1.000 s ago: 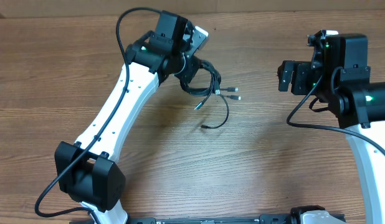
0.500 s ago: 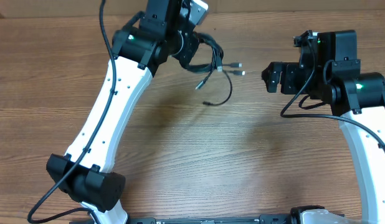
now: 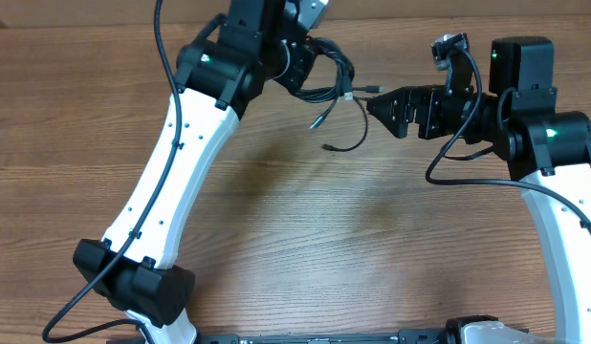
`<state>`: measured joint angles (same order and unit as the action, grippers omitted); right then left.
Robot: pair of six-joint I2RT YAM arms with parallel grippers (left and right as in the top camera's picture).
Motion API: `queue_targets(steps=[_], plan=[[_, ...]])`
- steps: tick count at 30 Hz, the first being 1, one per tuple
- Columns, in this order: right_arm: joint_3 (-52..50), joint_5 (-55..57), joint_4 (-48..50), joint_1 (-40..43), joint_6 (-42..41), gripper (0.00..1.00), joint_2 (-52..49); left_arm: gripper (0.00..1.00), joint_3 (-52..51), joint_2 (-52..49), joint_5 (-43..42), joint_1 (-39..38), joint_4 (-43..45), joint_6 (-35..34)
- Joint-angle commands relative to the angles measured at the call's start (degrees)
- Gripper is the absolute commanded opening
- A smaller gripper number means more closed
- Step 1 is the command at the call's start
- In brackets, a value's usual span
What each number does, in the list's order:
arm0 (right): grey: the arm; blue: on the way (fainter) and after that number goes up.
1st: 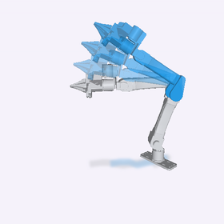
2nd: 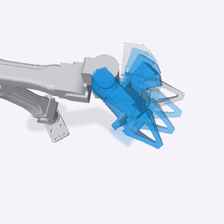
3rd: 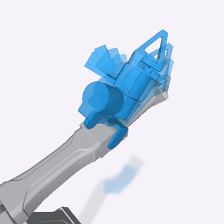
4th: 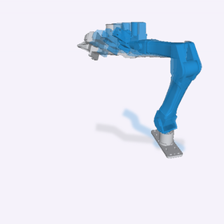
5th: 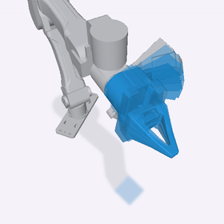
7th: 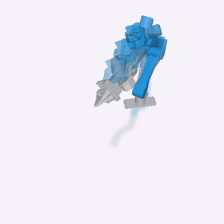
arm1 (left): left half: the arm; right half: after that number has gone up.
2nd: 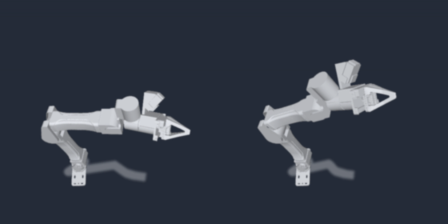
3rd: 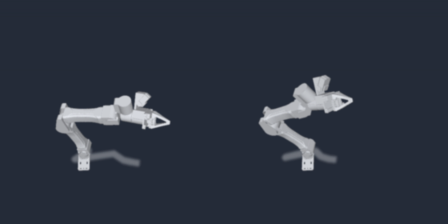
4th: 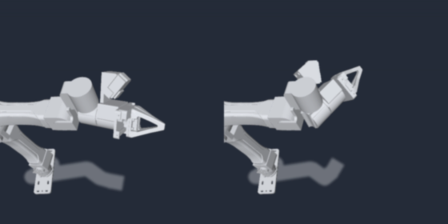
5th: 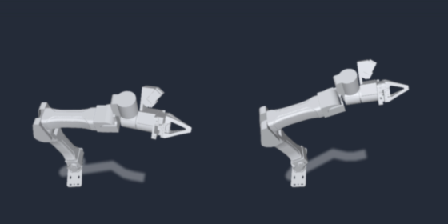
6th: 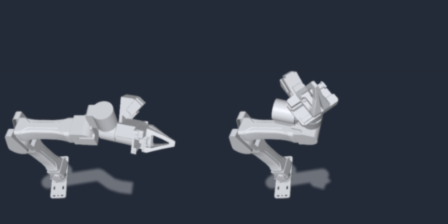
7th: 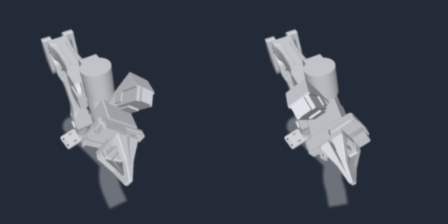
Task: Untangle cables
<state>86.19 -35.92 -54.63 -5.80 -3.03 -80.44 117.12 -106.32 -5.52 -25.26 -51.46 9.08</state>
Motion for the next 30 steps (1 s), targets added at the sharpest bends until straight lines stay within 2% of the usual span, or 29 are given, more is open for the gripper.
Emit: queue_targets(steps=[1, 16, 22, 27, 30], plan=[[1.53, -2.78, 1.07, -1.90, -0.42, 1.00, -0.28, 0.05, 1.44, -0.39, -0.50, -0.98, 1.53, -2.82], [1.53, 1.46, 7.65, -3.19, -5.73, 1.00, -1.36, 0.05, 1.42, -0.39, -0.50, -3.74, 2.12, -5.03], [1.53, 4.74, 7.65, -3.19, -5.70, 1.00, -1.36, 0.05, 1.44, -0.39, -0.46, -4.39, 2.91, -5.01], [1.53, 12.31, 5.95, -3.19, -5.70, 1.00, -1.36, 0.05, 1.44, -0.39, -0.33, -4.39, 2.93, -4.81], [1.53, 11.93, 5.57, -3.19, -5.75, 1.00, -1.33, 0.05, 1.44, -0.39, 0.00, -4.39, 3.34, -4.81]])
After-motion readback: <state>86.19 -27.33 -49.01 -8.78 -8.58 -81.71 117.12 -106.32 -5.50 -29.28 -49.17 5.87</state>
